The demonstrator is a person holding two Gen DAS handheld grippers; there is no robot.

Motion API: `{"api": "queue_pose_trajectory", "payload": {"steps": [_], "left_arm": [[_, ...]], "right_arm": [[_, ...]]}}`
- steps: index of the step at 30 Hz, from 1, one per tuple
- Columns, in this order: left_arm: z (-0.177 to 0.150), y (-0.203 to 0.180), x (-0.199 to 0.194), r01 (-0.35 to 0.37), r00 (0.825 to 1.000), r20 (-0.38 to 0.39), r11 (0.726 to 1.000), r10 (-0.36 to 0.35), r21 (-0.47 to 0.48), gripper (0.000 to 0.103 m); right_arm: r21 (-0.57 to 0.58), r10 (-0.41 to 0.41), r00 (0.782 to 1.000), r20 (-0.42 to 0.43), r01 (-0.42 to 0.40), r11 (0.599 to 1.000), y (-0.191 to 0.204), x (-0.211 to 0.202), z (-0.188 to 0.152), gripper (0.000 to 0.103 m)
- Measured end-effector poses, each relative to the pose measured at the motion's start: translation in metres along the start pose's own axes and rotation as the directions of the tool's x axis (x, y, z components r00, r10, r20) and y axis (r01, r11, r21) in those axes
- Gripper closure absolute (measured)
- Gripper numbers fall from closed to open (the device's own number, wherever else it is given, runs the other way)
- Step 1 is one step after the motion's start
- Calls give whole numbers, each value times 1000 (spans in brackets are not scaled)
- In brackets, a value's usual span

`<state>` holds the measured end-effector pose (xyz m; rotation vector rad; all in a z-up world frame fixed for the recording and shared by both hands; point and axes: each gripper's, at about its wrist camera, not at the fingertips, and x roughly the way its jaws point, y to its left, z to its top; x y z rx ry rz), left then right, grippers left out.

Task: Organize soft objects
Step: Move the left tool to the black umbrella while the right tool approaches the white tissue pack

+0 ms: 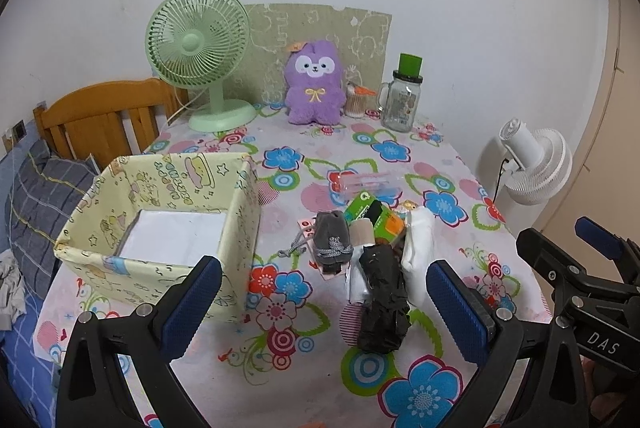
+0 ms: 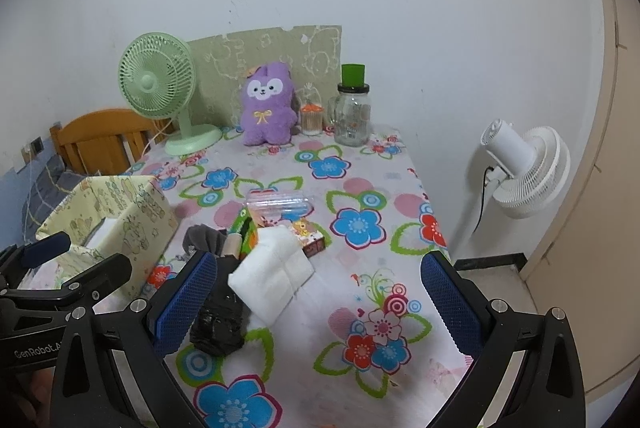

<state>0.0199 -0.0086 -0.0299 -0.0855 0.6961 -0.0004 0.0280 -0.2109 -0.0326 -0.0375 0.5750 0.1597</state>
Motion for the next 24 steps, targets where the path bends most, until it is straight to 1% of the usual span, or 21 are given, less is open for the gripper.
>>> {"api": "queue_pose_trajectory", "payload": {"steps": [5, 9, 14, 19, 24], "left_arm": [[-3, -4, 14, 2, 999, -33, 1000, -2, 3, 0], [-8, -10, 27, 36, 997, -66, 999, -34, 19, 0], [-14, -17, 46, 46, 993, -114, 999, -43, 29, 0], [-17, -22, 65, 41, 989, -143, 999, -36, 30, 0], [-20, -23, 79, 33, 986, -167, 999, -28, 22, 0]], "right_arm": [[6, 2, 1000, -28, -1, 1000, -6, 13, -6, 0], [14, 4, 999, -51, -3, 1000, -12, 25, -11, 0], [17, -10, 996, -87, 11, 1000, -18, 43, -21, 0], [31, 1, 992, -130, 3, 1000, -27, 62, -29, 0], [25, 8, 988, -154, -4, 1000, -31, 78, -32, 0]]}}
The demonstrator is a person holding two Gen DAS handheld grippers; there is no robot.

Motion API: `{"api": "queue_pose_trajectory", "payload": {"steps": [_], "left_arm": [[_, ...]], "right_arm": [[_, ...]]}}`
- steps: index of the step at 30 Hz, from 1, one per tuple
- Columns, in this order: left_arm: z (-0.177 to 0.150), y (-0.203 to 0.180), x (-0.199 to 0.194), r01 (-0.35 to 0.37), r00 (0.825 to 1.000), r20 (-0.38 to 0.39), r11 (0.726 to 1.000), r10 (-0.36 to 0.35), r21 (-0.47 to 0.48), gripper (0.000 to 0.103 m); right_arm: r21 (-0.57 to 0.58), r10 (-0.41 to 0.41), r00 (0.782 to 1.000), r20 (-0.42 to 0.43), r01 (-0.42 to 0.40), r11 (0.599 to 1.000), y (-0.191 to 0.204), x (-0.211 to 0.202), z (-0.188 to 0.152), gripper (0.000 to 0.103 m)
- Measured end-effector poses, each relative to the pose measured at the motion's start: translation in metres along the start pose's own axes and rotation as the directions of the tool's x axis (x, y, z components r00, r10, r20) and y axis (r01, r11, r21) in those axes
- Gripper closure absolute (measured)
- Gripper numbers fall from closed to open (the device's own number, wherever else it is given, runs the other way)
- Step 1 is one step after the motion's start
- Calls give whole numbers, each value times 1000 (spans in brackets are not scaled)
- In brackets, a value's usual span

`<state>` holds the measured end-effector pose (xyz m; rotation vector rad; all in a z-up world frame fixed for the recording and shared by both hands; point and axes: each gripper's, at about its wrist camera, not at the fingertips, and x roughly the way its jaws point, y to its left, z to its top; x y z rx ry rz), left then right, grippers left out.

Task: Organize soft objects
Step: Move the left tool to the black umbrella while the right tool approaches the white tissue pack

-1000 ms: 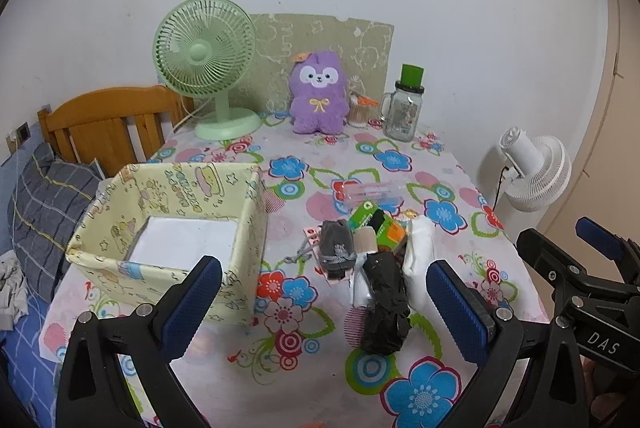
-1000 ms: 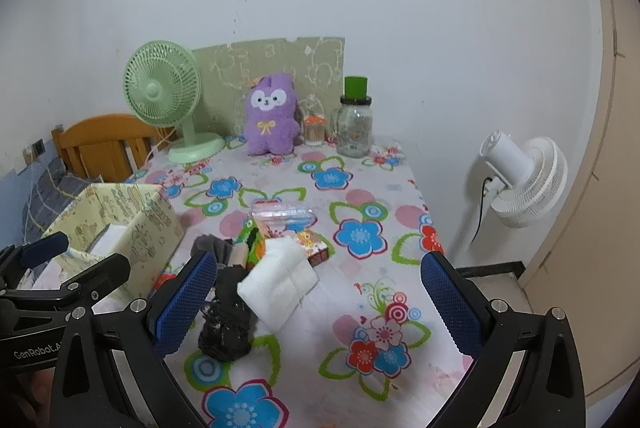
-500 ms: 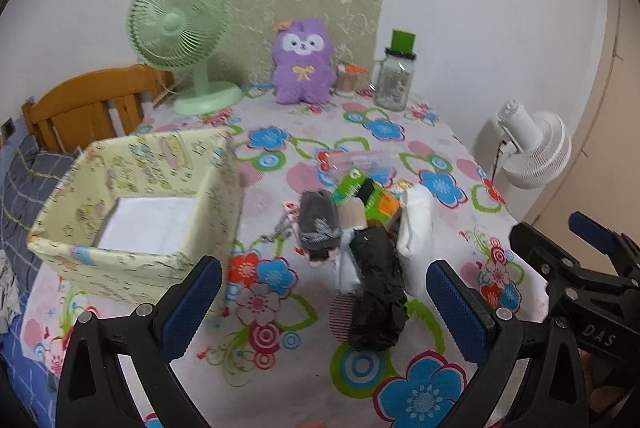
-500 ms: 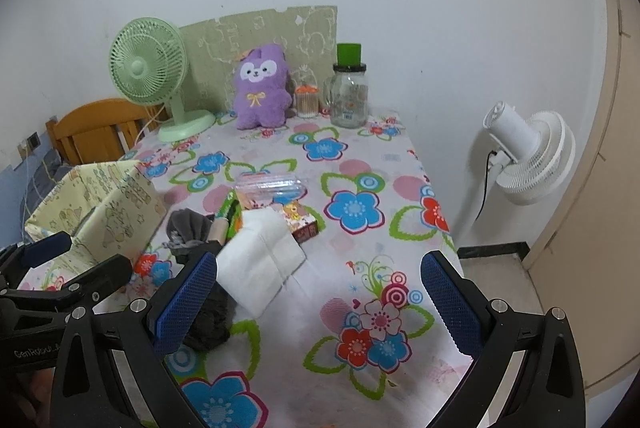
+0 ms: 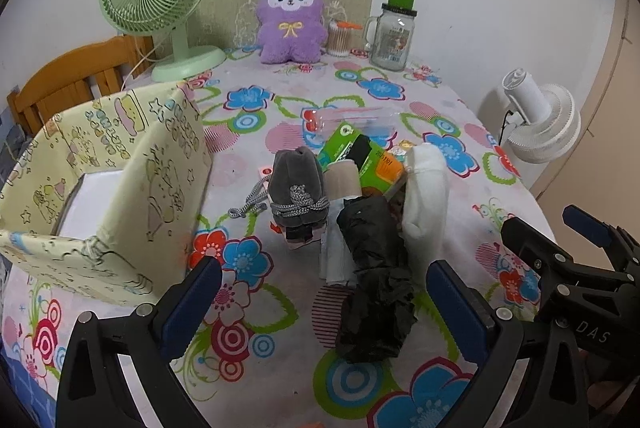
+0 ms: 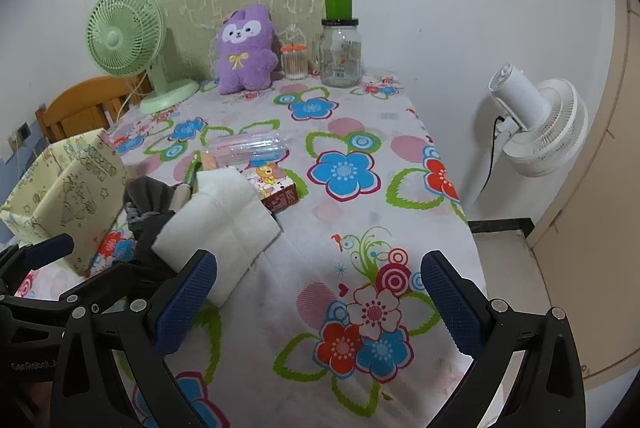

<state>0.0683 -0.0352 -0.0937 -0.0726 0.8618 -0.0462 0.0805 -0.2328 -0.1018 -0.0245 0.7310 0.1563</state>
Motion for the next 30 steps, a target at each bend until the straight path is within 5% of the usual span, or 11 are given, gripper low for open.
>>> {"api": "queue_pose_trajectory", "payload": {"steps": [16, 30], "left_arm": [[-14, 3, 27, 21, 995, -95, 1000, -21, -1, 0], [-25, 9, 25, 78, 986, -149, 997, -74, 20, 0]], "right_arm": [[-29, 44, 994, -96, -47, 998, 1, 40, -11, 0], [-88, 149, 971, -186, -168, 982, 14, 52, -21, 1]]}}
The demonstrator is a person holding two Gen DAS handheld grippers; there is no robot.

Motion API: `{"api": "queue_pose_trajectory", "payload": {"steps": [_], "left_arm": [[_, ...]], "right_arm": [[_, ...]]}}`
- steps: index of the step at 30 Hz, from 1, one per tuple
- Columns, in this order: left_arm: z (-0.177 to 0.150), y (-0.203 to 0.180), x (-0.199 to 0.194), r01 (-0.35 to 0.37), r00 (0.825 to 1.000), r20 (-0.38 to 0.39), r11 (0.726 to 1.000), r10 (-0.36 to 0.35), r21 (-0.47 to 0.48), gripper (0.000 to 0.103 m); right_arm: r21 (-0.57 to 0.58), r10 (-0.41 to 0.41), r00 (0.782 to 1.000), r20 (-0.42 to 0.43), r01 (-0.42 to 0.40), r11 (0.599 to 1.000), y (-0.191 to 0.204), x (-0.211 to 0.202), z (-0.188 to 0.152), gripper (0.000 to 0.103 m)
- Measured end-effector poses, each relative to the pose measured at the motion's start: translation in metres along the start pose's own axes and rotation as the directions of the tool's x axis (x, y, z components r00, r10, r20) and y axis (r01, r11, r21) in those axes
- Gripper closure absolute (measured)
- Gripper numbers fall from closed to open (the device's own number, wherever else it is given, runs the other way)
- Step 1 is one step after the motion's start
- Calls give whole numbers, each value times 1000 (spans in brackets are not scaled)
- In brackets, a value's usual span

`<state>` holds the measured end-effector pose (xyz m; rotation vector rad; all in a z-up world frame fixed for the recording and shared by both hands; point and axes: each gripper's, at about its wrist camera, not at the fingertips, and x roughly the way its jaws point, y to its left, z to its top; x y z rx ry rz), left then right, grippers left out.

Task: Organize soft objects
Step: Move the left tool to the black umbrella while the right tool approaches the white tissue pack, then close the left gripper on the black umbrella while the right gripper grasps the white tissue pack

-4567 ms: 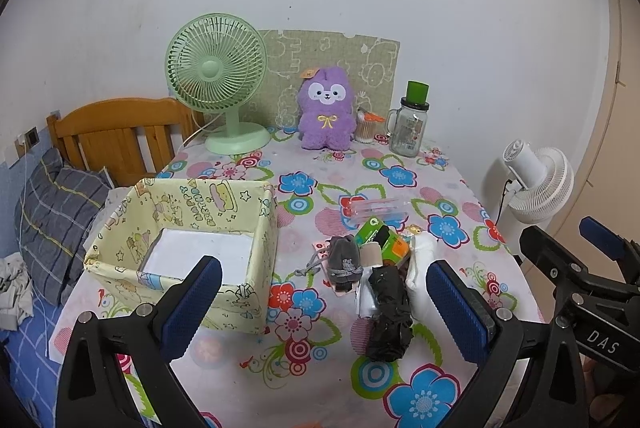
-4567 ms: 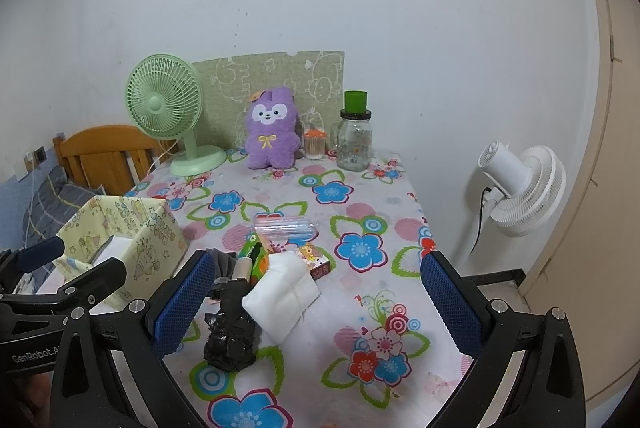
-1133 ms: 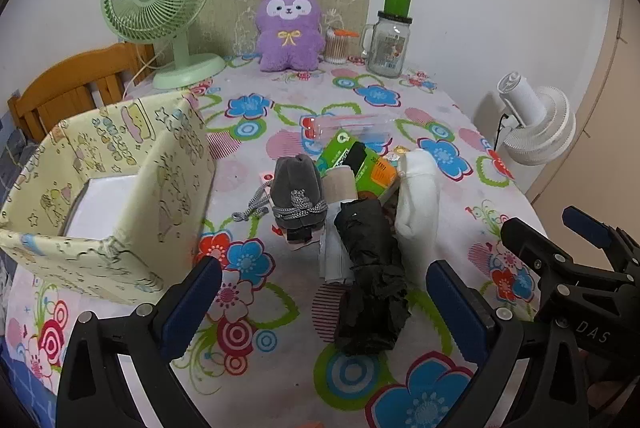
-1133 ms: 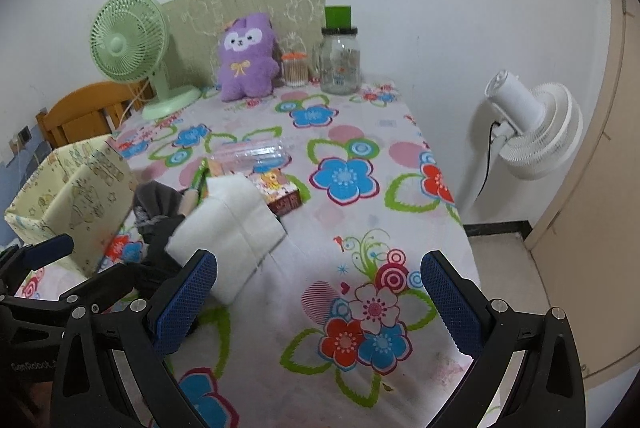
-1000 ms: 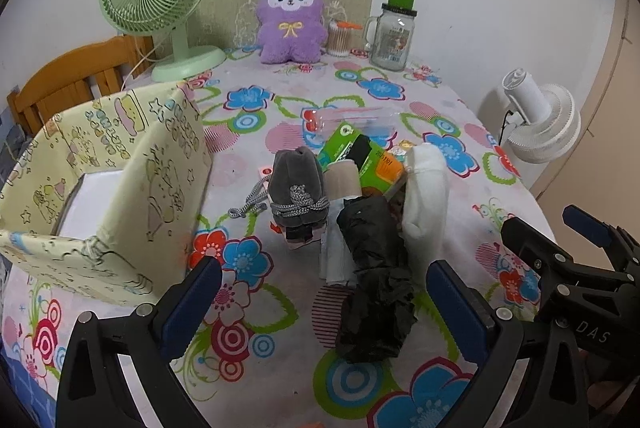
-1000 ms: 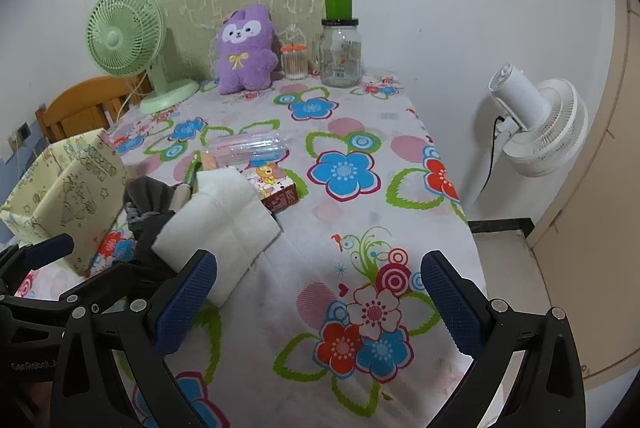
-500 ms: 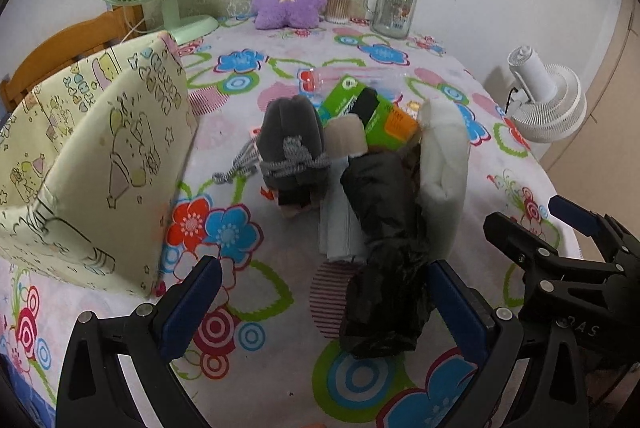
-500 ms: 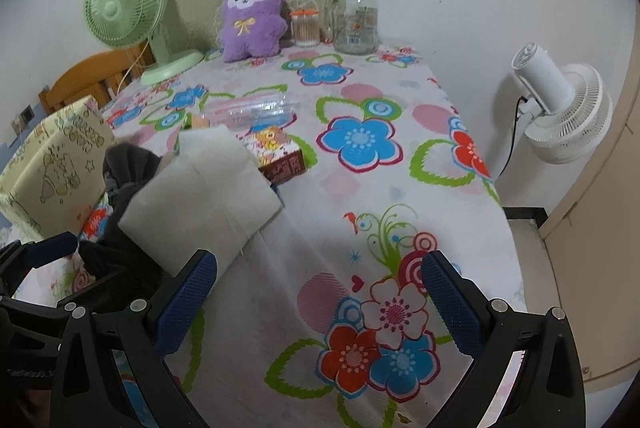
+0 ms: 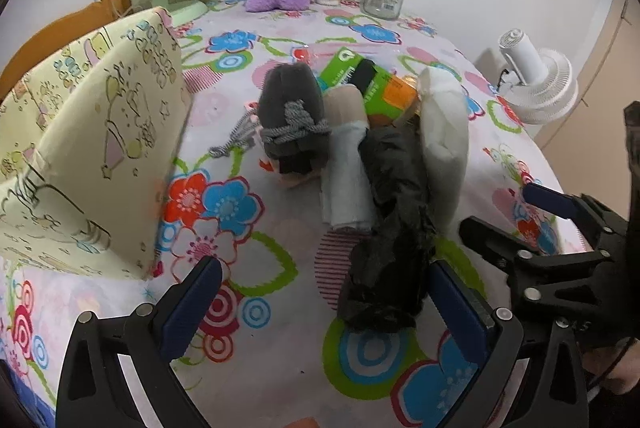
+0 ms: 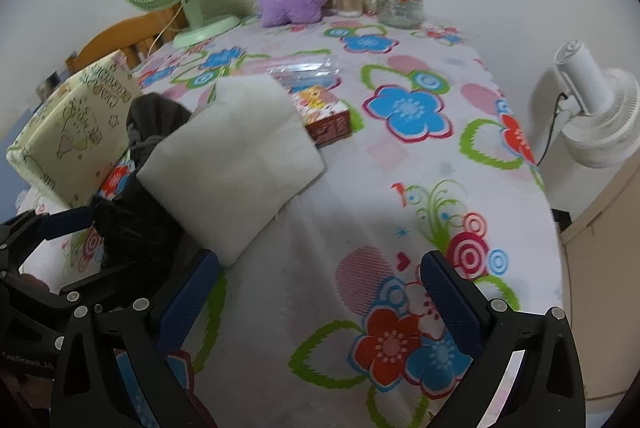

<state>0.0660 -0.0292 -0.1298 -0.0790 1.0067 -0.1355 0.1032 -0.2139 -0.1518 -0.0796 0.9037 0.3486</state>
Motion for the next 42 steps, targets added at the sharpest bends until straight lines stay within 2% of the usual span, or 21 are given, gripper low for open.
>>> {"api": "queue_pose_trajectory", "payload": {"steps": [1, 4, 8, 13, 17, 18, 23, 29, 35, 37, 40, 42], "left_arm": [[-1, -1, 0, 17, 1000, -3, 1000, -17, -1, 0], [1, -2, 2, 10, 1000, -4, 1000, -10, -6, 0], [4, -1, 7, 21, 1000, -11, 1000, -21, -14, 2], [3, -7, 6, 54, 999, -1, 998, -54, 17, 28], [2, -9, 4, 53, 999, 3, 998, -53, 31, 65], [1, -7, 4, 61, 998, 1, 998, -61, 26, 67], [-1, 1, -2, 71, 997, 8, 997, -71, -8, 72], [-3, 3, -6, 71, 997, 9, 997, -71, -11, 73], [-5, 1, -7, 78, 997, 2, 997, -78, 0, 73], [-6, 1, -6, 80, 997, -1, 997, -80, -1, 73], [-6, 1, -6, 83, 997, 0, 997, -83, -3, 73], [-6, 0, -6, 85, 996, 1, 996, -85, -4, 73]], "right_arm": [[-2, 7, 1000, -2, -7, 1000, 1, 1, 0, 1], [0, 31, 999, -10, -31, 1000, 1, 7, 0, 1], [-9, 24, 1000, -11, -24, 1000, 2, 11, 4, 1], [-26, 5, 1000, -16, -5, 1000, 2, 15, 8, 1], [-47, -15, 1000, -22, 14, 999, 6, 18, 9, 1], [-51, -11, 1000, -20, 10, 999, 7, 19, 10, 1], [-64, 7, 1000, 4, -6, 998, 16, 14, 12, 1], [-74, 26, 1000, 9, -25, 997, 29, 17, 16, 1], [-10, 12, 1000, 20, -12, 1000, 33, 26, 25, 1], [6, 13, 1000, 24, -13, 1000, 32, 27, 26, 7], [14, 18, 999, 45, -19, 1000, 31, 24, 26, 24], [24, -10, 998, 60, 8, 1000, 30, 21, 26, 28]]}}
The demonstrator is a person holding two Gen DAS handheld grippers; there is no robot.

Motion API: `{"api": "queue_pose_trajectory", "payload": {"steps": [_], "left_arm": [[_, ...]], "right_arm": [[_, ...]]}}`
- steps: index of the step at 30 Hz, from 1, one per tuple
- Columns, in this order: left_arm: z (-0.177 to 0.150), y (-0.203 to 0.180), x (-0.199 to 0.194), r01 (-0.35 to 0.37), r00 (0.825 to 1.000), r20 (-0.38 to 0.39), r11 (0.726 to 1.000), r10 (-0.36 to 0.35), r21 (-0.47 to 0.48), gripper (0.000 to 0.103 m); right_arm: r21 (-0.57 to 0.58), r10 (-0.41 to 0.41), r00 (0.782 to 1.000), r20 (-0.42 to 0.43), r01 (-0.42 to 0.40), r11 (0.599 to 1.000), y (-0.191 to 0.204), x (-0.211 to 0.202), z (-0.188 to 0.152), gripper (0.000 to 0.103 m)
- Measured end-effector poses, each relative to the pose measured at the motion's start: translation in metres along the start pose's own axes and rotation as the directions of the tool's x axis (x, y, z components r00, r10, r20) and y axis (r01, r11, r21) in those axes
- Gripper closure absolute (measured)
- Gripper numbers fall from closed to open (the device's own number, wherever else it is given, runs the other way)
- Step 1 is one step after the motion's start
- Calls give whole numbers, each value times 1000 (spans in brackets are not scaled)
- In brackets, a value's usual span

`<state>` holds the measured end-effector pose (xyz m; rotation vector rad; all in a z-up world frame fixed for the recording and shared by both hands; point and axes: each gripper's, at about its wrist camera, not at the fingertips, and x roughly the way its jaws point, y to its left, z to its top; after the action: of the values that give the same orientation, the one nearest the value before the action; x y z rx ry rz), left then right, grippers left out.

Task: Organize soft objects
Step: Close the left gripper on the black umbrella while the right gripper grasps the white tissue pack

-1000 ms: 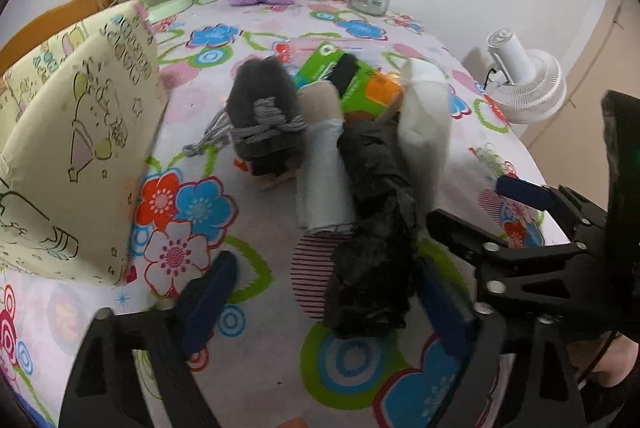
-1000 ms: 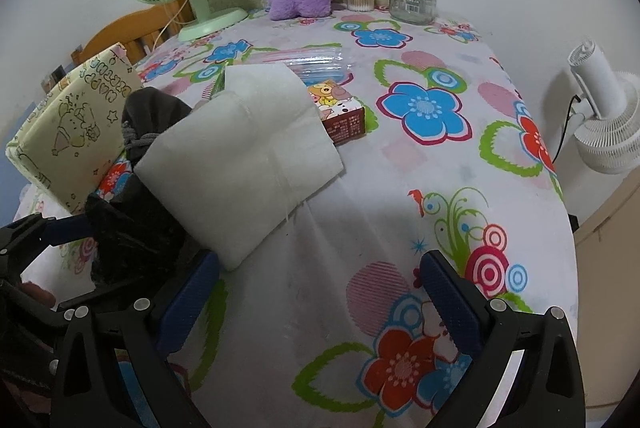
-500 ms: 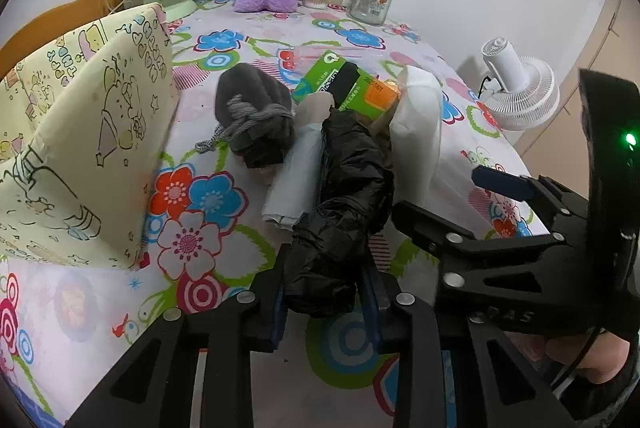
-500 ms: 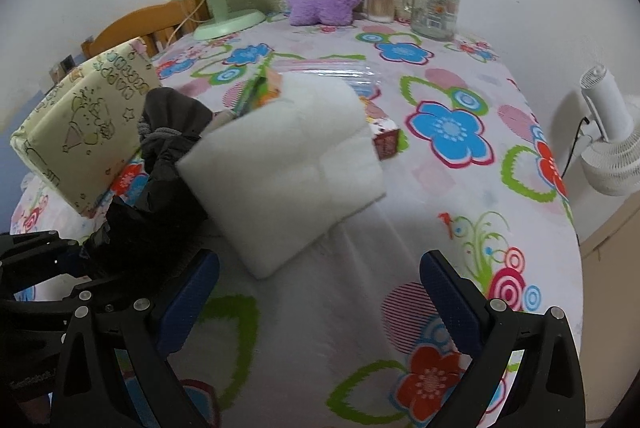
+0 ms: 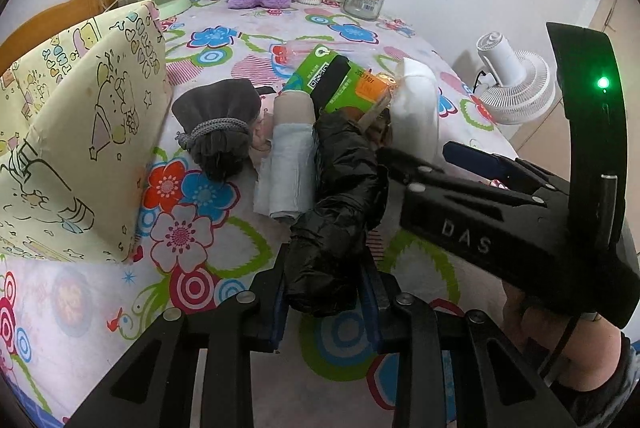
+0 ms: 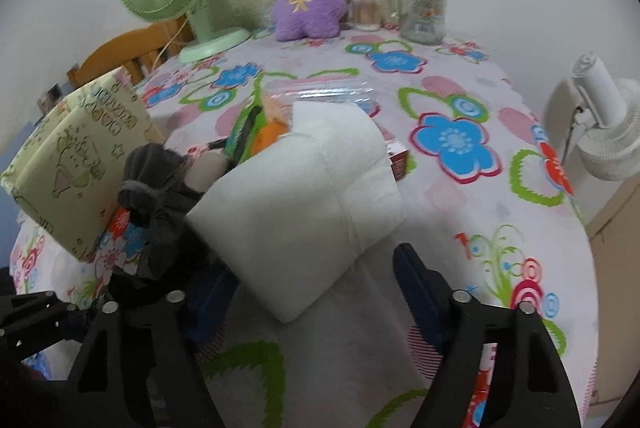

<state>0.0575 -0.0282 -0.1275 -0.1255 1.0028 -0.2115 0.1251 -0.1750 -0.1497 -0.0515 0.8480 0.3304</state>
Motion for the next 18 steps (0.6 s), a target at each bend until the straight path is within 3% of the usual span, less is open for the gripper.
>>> {"api": "queue_pose_trajectory", "payload": {"steps": [4, 13, 18], "left_arm": [[0, -1, 0, 5, 1000, 0, 1000, -5, 2, 73], [4, 0, -5, 0, 1000, 19, 1000, 0, -11, 73], [6, 0, -10, 2, 999, 35, 1000, -2, -8, 73]], "right_arm": [[27, -42, 999, 18, 41, 999, -6, -4, 0, 42], [90, -33, 998, 55, 28, 996, -18, -14, -1, 73], [119, -41, 995, 86, 31, 992, -23, -24, 0, 80]]}}
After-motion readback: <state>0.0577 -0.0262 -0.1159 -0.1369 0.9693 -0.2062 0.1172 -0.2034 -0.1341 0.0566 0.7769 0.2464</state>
